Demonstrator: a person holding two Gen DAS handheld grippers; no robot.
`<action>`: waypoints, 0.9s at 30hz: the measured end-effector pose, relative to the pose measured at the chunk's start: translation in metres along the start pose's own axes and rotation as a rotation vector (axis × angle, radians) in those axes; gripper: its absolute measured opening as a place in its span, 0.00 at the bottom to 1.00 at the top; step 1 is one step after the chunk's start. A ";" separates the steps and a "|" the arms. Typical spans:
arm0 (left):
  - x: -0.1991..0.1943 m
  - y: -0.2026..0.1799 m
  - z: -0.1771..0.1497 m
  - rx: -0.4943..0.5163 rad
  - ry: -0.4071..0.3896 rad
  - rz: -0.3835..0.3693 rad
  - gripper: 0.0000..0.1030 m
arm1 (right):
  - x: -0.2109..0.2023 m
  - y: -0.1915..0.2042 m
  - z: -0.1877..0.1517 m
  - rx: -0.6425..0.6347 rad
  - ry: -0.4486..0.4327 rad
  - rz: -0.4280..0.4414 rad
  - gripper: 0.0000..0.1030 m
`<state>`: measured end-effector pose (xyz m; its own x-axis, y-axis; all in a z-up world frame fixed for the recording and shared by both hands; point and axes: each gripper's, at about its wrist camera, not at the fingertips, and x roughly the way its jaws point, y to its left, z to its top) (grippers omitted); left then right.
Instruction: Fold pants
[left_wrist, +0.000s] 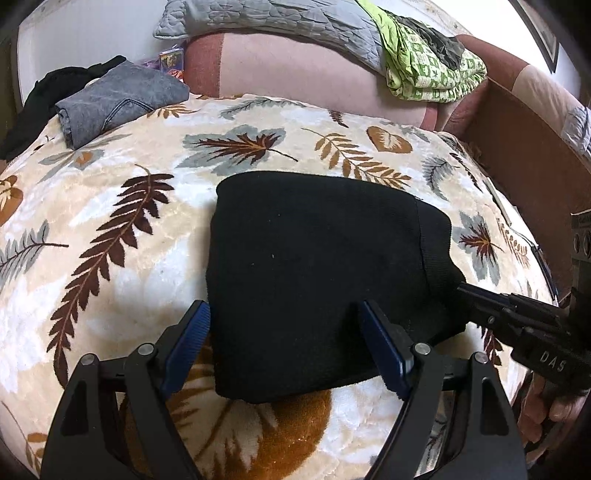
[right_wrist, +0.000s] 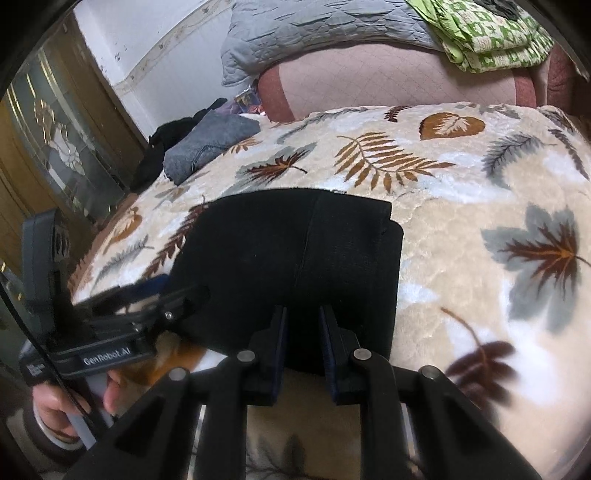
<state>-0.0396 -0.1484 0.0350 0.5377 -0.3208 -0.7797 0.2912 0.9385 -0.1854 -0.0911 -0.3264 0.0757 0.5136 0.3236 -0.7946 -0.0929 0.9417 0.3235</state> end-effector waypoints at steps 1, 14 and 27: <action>-0.001 0.001 0.001 -0.002 -0.002 0.001 0.80 | -0.003 -0.001 0.002 0.011 -0.011 0.008 0.35; -0.006 0.027 0.019 -0.044 -0.005 -0.027 0.81 | 0.001 -0.012 0.016 0.060 -0.014 -0.014 0.63; 0.014 0.055 0.021 -0.145 0.056 -0.105 0.85 | 0.027 -0.038 0.017 0.153 0.041 0.002 0.70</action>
<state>0.0010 -0.1046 0.0264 0.4642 -0.4140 -0.7830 0.2237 0.9102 -0.3486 -0.0591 -0.3547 0.0507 0.4781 0.3317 -0.8132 0.0385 0.9171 0.3968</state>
